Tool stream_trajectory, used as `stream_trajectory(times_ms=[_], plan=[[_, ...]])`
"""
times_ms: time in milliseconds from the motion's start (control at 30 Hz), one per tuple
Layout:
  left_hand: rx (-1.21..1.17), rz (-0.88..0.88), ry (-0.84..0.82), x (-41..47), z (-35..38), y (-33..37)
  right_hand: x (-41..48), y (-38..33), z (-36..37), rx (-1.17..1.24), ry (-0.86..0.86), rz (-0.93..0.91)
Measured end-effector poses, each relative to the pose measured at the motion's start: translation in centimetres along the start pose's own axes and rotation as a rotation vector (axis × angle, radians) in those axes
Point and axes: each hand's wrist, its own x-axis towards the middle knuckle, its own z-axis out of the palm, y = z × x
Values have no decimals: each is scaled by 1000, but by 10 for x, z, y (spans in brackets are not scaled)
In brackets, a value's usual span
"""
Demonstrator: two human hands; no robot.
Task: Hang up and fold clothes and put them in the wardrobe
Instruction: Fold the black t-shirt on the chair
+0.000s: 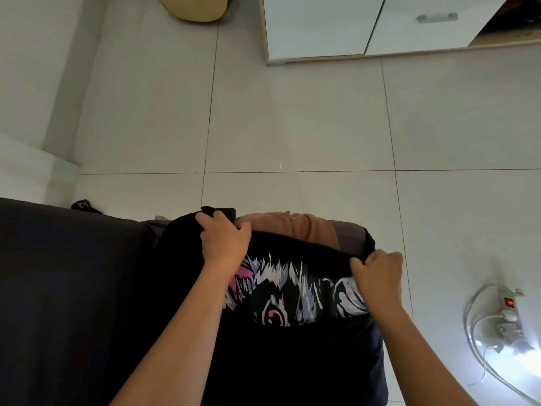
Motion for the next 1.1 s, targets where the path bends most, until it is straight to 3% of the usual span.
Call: stream_trajectory(times_ms=[200,300,433,567,667,767,833,900,1000,1100], plan=[[-360,-348,6,18,-6,1,9,14,-6,386,-125,400],[-277,-294,-24,29,-3,-8,12,9,-7,581,-157,527],[-155,-245,-36,39,-6,-12,17,5,1,490,-106,468],[-247,-335,52,44,-3,-13,18,2,7,397,-2,508],[-596,-380,177,32,6,-14,20,-1,5,554,74,609],[-1143,-540,287,21,16,-21,17,-10,-1,956,124,672],[-1548,-685,268,14,14,-26,9,-14,-2,1288,155,714],[-1821,-724,217,5,10,-30,1,-10,-1,1514,131,732],[-1995,-612,228,-11,3,-32,-9,2,-1,1626,0,733],[-1879,-545,224,-29,-5,-38,-18,12,-7,1634,-41,669]])
